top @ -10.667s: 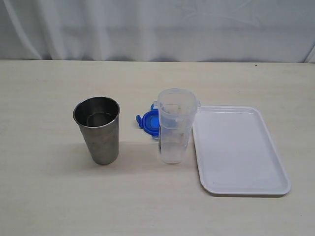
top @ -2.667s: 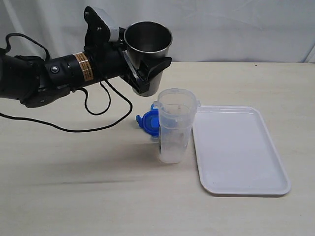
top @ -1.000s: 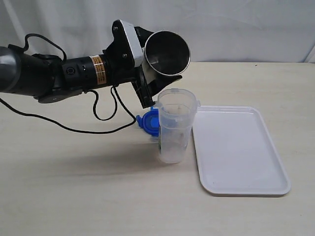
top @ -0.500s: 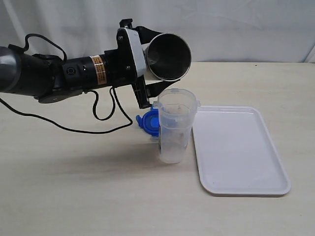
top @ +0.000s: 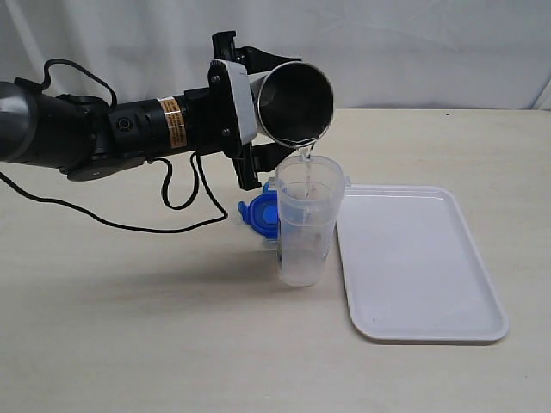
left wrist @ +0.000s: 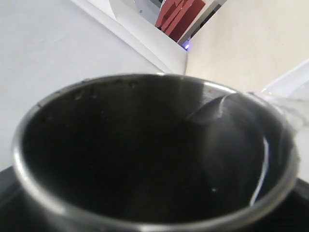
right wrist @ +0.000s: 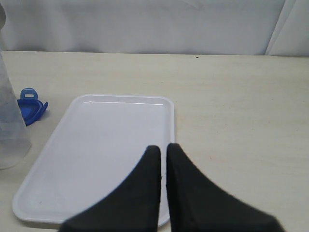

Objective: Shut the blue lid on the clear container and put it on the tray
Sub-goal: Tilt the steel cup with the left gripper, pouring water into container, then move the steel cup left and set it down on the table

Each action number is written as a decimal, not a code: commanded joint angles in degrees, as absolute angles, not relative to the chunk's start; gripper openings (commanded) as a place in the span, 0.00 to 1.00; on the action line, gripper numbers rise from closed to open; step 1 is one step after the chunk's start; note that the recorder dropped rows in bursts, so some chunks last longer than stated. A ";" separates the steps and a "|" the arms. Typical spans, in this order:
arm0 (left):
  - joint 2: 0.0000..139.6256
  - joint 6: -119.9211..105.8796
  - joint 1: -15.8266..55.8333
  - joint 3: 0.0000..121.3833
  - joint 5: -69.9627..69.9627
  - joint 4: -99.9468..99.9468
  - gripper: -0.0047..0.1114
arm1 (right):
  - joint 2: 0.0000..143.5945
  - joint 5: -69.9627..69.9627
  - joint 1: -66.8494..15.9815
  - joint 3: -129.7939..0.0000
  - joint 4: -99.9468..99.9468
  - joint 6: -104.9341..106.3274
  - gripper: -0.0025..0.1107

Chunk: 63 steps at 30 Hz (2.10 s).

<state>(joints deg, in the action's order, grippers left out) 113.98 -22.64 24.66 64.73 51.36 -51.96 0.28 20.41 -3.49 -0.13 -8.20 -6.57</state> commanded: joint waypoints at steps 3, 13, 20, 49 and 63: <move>113.30 -25.82 24.73 65.36 54.67 -50.17 0.04 | 0.00 19.74 -3.44 0.00 -8.16 -6.67 0.06; 113.30 -27.36 24.73 65.36 54.77 -50.31 0.04 | 0.00 19.74 -3.44 0.00 -8.16 -6.67 0.06; 113.30 -30.26 24.73 65.36 54.77 -50.31 0.04 | 0.00 19.74 -3.44 0.00 -8.16 -6.67 0.06; 113.30 -37.31 24.73 65.36 55.06 -50.31 0.04 | 0.00 19.74 -3.44 0.00 -8.16 -6.67 0.06; 113.30 -18.72 24.73 65.36 54.95 -50.31 0.04 | 0.00 19.74 -3.44 0.00 -8.16 -6.67 0.06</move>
<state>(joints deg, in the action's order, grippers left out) 113.98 -24.44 24.66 64.73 52.10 -51.96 0.28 20.41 -3.49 -0.13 -8.20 -6.57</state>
